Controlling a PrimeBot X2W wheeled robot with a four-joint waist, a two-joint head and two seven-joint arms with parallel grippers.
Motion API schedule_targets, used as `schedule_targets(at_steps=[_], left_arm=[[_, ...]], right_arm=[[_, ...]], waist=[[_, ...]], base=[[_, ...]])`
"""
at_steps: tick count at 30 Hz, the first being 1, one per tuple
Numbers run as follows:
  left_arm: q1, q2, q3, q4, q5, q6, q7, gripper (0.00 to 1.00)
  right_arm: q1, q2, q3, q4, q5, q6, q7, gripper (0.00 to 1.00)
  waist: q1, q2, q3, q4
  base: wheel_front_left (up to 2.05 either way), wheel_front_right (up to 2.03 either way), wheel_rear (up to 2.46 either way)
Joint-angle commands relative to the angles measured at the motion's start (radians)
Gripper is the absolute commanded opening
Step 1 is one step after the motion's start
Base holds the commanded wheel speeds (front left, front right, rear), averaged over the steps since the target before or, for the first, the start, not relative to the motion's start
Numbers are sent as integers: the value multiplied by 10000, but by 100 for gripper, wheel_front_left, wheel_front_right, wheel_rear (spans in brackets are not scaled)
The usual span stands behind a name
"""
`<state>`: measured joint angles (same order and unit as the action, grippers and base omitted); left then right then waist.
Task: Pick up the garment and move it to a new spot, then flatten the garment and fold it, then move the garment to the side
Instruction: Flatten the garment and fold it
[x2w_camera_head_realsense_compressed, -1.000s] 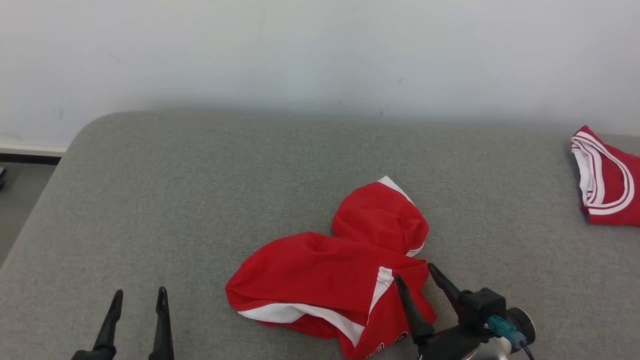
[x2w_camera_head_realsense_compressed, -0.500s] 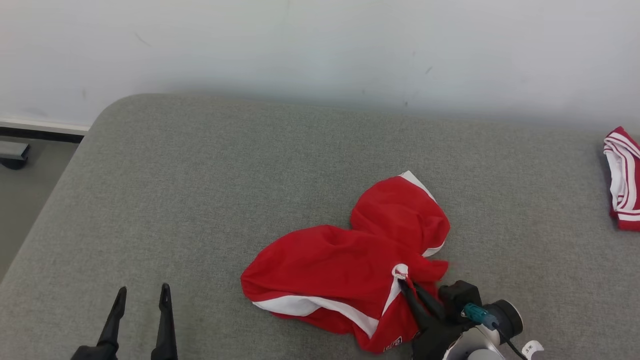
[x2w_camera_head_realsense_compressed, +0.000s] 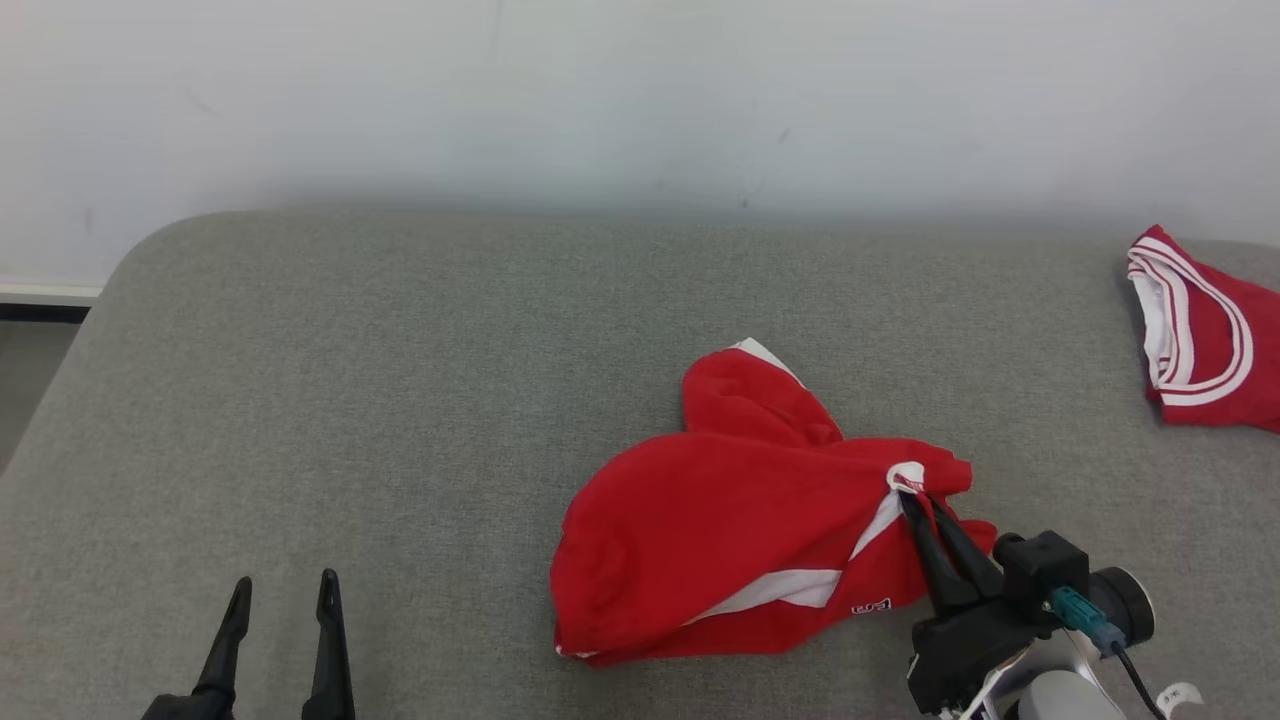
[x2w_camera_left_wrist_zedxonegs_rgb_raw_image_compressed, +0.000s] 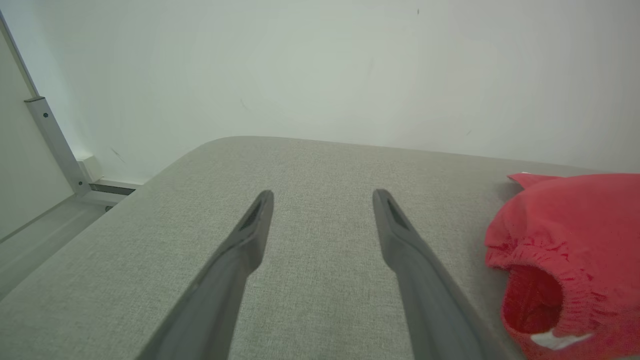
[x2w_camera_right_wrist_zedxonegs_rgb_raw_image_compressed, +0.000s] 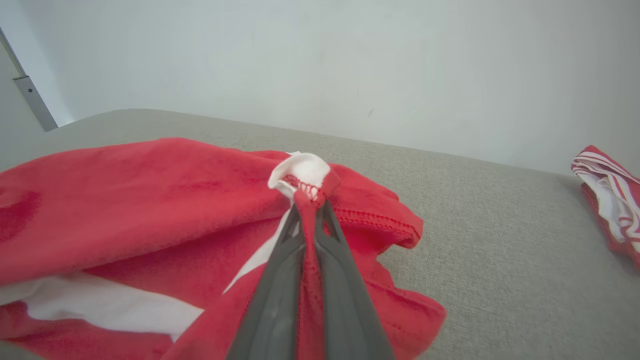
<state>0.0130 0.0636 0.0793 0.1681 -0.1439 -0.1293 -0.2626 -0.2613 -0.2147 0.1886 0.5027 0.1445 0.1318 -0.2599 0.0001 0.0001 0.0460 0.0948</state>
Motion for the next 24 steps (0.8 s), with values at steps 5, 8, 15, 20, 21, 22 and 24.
schedule_targets(at_steps=[5,8,15,20,21,22,24], left_arm=[[-54,-61,-27,69,-30,-1,-29,100],[-35,-68,0,83,-36,-6,-29,100],[43,-87,-11,82,30,-11,-29,100],[119,-97,-13,54,64,-5,-29,100],[128,-98,-32,66,62,-5,-29,100],[121,-100,-59,79,67,-4,-29,100],[94,-106,-93,94,66,-5,-29,100]], right_arm=[[458,-45,-462,25,115,-28,-54,100],[606,45,-611,-16,121,-28,-60,100],[1018,222,-895,-583,-58,-28,-57,100],[872,213,-789,-583,-146,-28,-56,100],[807,219,-773,-545,-166,-28,-16,100],[757,218,-754,-483,-159,-28,54,100],[636,128,-745,-267,-120,-28,214,100]], waist=[[-1,-1,85,-392],[-1,-1,74,-471],[-1,-1,-31,-485],[-1,-1,-115,-457],[-1,-1,-131,-436],[-1,-1,-147,-402],[-1,-1,-158,-329]], base=[[0,0,0],[0,0,0],[0,0,0],[0,0,0],[0,0,0],[0,0,0],[0,0,0]])
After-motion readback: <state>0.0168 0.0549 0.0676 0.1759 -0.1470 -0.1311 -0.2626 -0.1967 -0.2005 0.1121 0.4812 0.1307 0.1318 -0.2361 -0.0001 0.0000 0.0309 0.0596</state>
